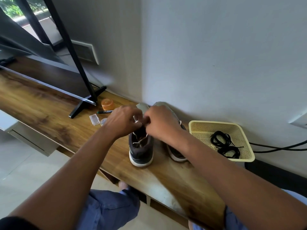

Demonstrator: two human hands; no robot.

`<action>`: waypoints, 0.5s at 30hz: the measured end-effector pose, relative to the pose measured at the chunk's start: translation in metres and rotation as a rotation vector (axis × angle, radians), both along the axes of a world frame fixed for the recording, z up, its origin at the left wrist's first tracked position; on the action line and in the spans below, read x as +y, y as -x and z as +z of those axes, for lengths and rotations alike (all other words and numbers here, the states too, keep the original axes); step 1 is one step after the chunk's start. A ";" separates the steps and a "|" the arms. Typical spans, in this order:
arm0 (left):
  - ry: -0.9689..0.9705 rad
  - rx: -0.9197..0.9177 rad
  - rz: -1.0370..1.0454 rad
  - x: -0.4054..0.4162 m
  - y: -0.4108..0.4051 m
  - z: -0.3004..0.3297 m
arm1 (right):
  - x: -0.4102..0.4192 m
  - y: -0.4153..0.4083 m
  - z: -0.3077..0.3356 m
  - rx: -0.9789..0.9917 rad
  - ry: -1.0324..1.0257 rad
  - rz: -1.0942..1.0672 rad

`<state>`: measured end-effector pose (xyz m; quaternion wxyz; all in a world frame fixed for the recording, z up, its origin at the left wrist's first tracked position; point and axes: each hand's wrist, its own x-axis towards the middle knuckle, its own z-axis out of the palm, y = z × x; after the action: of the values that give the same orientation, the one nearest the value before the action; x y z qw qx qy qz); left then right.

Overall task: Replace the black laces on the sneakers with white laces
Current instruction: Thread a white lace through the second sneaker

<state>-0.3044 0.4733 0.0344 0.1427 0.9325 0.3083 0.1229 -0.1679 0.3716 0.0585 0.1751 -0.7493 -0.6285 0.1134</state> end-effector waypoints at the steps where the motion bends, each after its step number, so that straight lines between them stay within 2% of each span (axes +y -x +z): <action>1: 0.001 -0.001 -0.001 0.000 0.000 -0.001 | 0.001 -0.007 0.000 -0.001 -0.037 -0.071; 3: 0.013 0.000 0.003 0.001 0.002 -0.002 | 0.001 -0.018 -0.005 0.014 -0.047 -0.157; 8: 0.027 -0.017 0.009 0.003 0.003 -0.002 | 0.003 -0.017 -0.021 0.201 0.004 -0.191; 15: 0.005 -0.029 0.033 0.002 0.004 -0.003 | 0.004 -0.009 -0.032 0.244 -0.084 -0.171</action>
<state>-0.3080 0.4753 0.0318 0.1474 0.9250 0.3220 0.1381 -0.1586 0.3757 0.0260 0.2902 -0.7728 -0.5408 0.1617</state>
